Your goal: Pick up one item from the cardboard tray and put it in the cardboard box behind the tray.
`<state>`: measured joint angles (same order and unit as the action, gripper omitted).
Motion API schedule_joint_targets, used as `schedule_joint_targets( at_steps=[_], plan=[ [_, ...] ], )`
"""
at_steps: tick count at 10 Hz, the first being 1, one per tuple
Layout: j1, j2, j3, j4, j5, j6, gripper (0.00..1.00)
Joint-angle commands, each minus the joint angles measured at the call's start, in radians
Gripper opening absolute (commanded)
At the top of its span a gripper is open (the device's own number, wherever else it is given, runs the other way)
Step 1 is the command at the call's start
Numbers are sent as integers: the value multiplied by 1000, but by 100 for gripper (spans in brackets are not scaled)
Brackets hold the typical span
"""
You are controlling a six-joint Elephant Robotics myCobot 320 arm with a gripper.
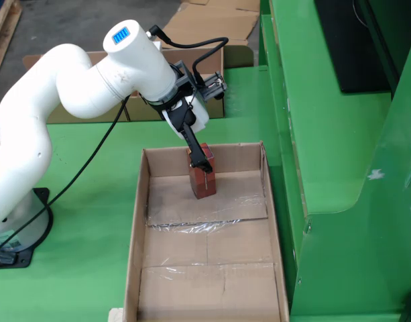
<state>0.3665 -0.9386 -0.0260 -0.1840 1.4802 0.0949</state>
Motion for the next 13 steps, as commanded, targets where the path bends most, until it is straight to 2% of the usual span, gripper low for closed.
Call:
schedule_joint_targets(
  at_steps=[1, 6, 7, 8, 9, 10, 13],
  plan=[
    [-10, 27, 26, 10, 13, 4, 100],
    [-21, -21, 26, -14, 26, -4, 100],
    [-25, 79, -258, 153, 27, -8, 100],
    [-25, 79, -258, 153, 27, -8, 100],
    [-36, 114, -415, 277, 23, -11, 100],
    [-36, 114, -415, 277, 23, -11, 100],
    [-31, 172, -602, 422, 4, -2, 100]
  ],
)
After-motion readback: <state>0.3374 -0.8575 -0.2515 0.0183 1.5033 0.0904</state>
